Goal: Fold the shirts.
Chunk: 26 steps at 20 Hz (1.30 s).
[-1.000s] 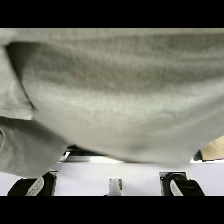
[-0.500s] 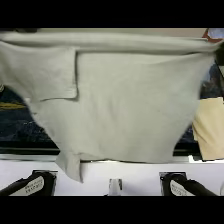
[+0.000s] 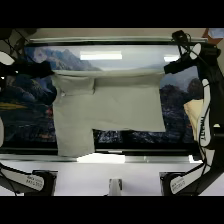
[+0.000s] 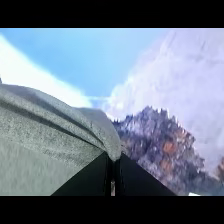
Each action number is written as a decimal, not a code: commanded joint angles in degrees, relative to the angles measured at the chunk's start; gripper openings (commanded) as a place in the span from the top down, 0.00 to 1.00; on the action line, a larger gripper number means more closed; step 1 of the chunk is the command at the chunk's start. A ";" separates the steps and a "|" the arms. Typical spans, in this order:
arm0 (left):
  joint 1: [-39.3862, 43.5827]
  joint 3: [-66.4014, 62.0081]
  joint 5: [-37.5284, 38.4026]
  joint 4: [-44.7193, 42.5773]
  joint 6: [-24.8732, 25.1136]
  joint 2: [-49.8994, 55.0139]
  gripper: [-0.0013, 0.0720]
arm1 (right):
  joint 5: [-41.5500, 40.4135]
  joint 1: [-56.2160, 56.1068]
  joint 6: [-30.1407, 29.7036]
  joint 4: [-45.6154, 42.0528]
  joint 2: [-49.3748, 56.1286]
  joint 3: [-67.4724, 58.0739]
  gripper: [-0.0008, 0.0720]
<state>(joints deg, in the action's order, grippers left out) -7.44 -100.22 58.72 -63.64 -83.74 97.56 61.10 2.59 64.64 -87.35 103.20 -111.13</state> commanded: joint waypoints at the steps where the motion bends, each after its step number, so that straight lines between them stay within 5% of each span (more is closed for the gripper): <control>1: 1.70 0.35 -18.58 0.90 0.57 4.33 0.93 | -16.68 0.00 3.80 1.81 3.85 0.00 0.95; 5: 1.88 0.37 -19.47 3.02 0.61 6.75 0.93 | -13.75 -0.04 6.56 1.81 6.01 0.02 0.95; 8: 0.55 0.31 -7.06 1.44 2.40 7.61 0.93 | -1.03 0.00 4.81 1.84 6.27 -0.17 0.95; 10: -0.87 -0.17 3.65 -0.92 5.77 5.99 0.93 | 8.48 0.00 -1.73 0.83 4.20 -0.17 0.95; 14: -0.98 1.77 20.87 -8.20 4.39 6.60 0.93 | 22.08 0.00 -4.68 -1.70 5.01 0.81 0.95; 20: -1.01 4.63 20.76 -5.95 0.42 9.16 0.93 | 25.64 -0.07 -0.35 6.16 11.43 0.92 0.95; 21: -1.05 4.61 20.87 -5.79 0.24 9.11 0.82 | 25.46 -0.04 0.31 6.60 11.37 0.90 0.87; 23: -1.60 3.13 23.19 -5.84 -0.26 9.03 0.23 | 26.64 0.02 -0.57 6.82 10.23 0.90 0.53; 25: -3.45 0.13 26.51 -5.84 -0.33 7.98 0.22 | 30.58 0.85 -5.16 5.68 7.65 0.90 0.28; 26: -4.70 -0.94 28.11 -5.84 -0.35 6.84 0.23 | 33.33 1.95 -6.27 4.61 6.05 0.90 0.24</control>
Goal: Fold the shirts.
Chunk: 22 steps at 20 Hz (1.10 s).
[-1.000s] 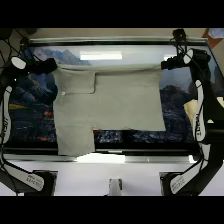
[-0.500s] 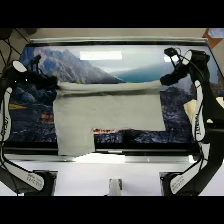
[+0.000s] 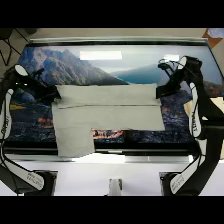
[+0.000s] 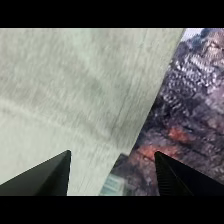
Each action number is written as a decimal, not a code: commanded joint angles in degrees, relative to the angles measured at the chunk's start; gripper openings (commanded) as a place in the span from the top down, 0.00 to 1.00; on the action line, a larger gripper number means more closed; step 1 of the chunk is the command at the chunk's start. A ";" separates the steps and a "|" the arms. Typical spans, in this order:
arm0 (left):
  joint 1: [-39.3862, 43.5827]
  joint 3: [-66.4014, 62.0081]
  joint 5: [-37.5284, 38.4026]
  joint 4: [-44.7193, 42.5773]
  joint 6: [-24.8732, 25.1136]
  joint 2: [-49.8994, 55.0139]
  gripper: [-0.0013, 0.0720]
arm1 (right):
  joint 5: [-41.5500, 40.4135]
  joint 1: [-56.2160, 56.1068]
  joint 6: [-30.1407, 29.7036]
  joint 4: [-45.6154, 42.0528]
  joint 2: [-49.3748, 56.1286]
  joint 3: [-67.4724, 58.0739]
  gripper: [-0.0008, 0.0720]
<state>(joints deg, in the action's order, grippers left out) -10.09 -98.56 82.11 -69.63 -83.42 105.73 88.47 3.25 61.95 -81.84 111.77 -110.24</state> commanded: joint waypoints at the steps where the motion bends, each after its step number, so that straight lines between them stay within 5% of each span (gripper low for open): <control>1: -3.50 -2.60 6.84 0.13 -0.70 -3.06 0.22 | 8.33 3.08 -3.52 -1.20 -3.87 0.00 0.24; 5: -7.58 9.49 11.06 0.17 0.22 -11.76 0.25 | 11.72 9.18 -2.34 0.26 -9.53 3.74 0.27; 12: -8.22 55.56 -5.81 2.38 3.39 -33.75 0.26 | 2.29 9.33 -4.59 0.15 -21.68 27.82 0.28; 22: -4.44 60.94 -13.25 6.29 2.60 -33.73 0.26 | 1.88 9.33 -3.50 -2.93 -22.77 30.40 0.27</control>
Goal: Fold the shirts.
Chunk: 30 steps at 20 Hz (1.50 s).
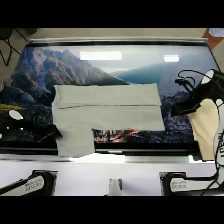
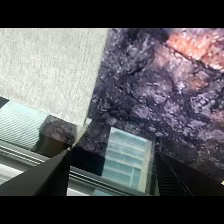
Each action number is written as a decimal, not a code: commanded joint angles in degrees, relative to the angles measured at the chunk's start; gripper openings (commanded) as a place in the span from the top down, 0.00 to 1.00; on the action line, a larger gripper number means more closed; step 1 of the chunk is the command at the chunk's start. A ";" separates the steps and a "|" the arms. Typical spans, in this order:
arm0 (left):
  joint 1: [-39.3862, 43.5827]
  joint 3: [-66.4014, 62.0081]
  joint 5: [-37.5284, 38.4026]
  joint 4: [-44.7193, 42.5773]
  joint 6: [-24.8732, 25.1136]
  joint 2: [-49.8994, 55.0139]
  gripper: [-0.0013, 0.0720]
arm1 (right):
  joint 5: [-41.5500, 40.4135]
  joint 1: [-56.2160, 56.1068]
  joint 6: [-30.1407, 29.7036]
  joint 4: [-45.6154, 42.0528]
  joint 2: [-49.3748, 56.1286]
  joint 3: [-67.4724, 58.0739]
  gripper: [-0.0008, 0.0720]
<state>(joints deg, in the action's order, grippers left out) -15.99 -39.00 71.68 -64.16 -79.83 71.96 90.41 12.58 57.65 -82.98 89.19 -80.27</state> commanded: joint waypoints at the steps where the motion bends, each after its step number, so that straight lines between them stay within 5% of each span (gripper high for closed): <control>1: 1.79 1.95 -3.61 1.05 -1.29 0.13 0.33 | 0.07 0.02 0.81 -2.12 -0.28 0.90 0.27; 2: 1.84 2.45 -3.82 1.22 -1.40 0.24 0.44 | 0.17 0.02 0.81 -2.69 -0.35 1.92 0.25; 4: 1.84 2.82 -3.78 1.18 -1.18 0.26 0.48 | -0.44 0.02 0.79 -2.95 -0.44 6.67 0.24; 7: 1.84 2.82 -3.10 1.29 0.83 0.24 0.93 | -3.30 0.00 0.81 1.38 -0.44 14.53 0.23; 17: 1.84 2.71 -2.86 2.27 1.20 -0.61 0.93 | -15.30 -0.04 3.74 12.02 0.24 19.58 0.26; 21: 1.84 2.71 -5.11 3.50 1.16 -0.61 0.93 | -15.23 -0.04 3.63 15.89 1.90 19.56 0.53; 22: 1.84 2.71 -5.84 4.85 1.16 -0.61 0.93 | -15.23 -0.04 3.15 15.89 1.86 19.54 0.66; 23: 1.84 2.60 -6.16 5.86 1.22 -0.61 0.93 | -14.73 -0.04 2.60 15.96 1.75 19.41 0.95; 27: 1.42 -4.37 -3.74 5.92 4.48 -1.44 0.93 | -12.68 -0.04 -3.61 15.89 -0.13 14.88 0.95; 30: 1.27 -14.82 -4.26 5.49 2.69 -1.22 0.94 | -15.02 -0.07 -2.38 15.39 -0.87 5.35 0.95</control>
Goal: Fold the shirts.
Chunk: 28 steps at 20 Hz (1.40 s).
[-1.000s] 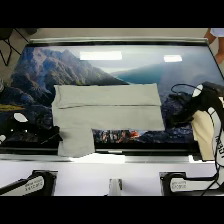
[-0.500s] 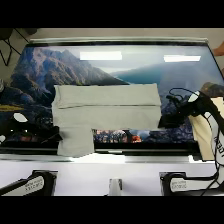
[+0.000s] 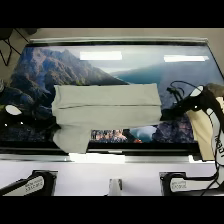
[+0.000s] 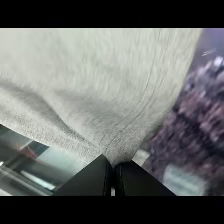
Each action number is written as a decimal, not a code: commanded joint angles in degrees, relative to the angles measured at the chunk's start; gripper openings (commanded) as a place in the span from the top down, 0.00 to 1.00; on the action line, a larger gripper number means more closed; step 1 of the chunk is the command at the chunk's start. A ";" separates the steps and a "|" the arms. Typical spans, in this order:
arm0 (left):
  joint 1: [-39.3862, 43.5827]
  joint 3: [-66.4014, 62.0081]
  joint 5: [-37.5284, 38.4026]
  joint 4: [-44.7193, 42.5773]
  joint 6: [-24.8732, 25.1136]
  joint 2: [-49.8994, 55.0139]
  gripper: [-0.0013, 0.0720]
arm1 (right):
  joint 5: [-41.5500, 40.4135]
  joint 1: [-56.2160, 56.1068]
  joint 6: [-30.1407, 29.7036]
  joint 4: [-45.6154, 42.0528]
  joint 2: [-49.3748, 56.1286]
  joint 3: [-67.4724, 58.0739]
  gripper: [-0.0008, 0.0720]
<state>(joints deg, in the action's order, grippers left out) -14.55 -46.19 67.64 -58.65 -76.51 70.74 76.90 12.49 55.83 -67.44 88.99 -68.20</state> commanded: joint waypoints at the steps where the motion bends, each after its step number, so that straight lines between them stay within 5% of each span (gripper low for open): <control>1: -0.17 -11.28 -1.70 -0.28 -2.78 0.59 0.94 | -3.63 0.04 0.90 -0.15 -0.66 -9.57 0.95; 12: 1.68 -44.94 -4.98 9.81 -5.84 27.71 0.94 | -19.02 -0.42 6.38 7.72 15.32 -26.03 0.95; 18: 3.82 -47.41 -6.95 9.84 -9.97 36.81 0.93 | -22.53 -4.11 7.65 4.33 19.69 -26.01 0.94; 19: 3.87 -47.41 -5.79 9.84 -10.14 37.51 0.81 | -22.53 -4.11 7.65 4.85 19.61 -26.03 0.83; 20: 3.80 -47.43 -4.94 9.81 -10.10 37.59 0.47 | -22.29 -4.02 7.15 5.92 19.15 -26.03 0.57; 21: 3.34 -47.67 -4.07 9.84 -9.64 37.27 0.29 | -21.29 -3.54 5.84 6.03 18.14 -26.10 0.29; 22: 2.64 -48.28 -3.17 9.84 -9.66 36.76 0.27 | -19.41 -2.62 4.81 5.49 17.22 -26.82 0.16; 28: 1.27 -52.13 1.03 10.29 -5.09 29.92 0.27 | -16.13 2.03 8.87 6.12 18.64 -28.44 0.14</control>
<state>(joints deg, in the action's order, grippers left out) -13.02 -96.84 66.76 -48.69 -84.03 103.53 59.57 13.34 62.85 -62.24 106.63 -96.27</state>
